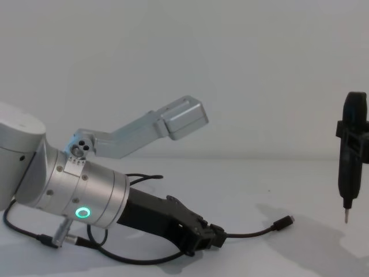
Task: Pick up the data cable with the one hand.
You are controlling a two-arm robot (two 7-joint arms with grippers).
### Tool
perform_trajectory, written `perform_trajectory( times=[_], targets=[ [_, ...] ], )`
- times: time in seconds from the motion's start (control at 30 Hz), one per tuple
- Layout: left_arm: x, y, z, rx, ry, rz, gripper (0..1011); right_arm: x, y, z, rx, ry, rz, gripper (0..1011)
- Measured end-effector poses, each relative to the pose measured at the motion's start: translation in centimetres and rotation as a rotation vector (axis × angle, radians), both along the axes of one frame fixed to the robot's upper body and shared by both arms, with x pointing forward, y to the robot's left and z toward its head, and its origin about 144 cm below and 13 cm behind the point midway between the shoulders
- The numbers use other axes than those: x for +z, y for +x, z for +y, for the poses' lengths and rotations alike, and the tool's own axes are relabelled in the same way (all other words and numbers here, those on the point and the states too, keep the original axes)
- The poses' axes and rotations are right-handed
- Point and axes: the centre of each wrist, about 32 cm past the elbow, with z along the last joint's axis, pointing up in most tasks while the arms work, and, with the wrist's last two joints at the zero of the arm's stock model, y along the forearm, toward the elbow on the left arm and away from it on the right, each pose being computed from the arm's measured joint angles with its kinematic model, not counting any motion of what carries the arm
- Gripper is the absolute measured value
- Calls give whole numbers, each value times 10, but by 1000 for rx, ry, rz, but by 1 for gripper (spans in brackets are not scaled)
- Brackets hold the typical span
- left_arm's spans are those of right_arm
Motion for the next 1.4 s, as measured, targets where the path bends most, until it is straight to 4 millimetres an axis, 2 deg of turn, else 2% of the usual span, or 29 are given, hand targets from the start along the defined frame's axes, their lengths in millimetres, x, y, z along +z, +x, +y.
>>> perform_trajectory(
  times=[0.37, 0.83, 1.4],
  targets=[
    [3, -4, 1, -9, -12, -40, 39, 6, 1, 0, 4, 4, -22, 275],
    [22, -19, 4, -51, -74, -184, 40, 48, 9, 1, 53, 55, -150, 275],
    [32, -27, 5, -72, -104, -246, 40, 63, 13, 4, 86, 64, -183, 274]
  ],
)
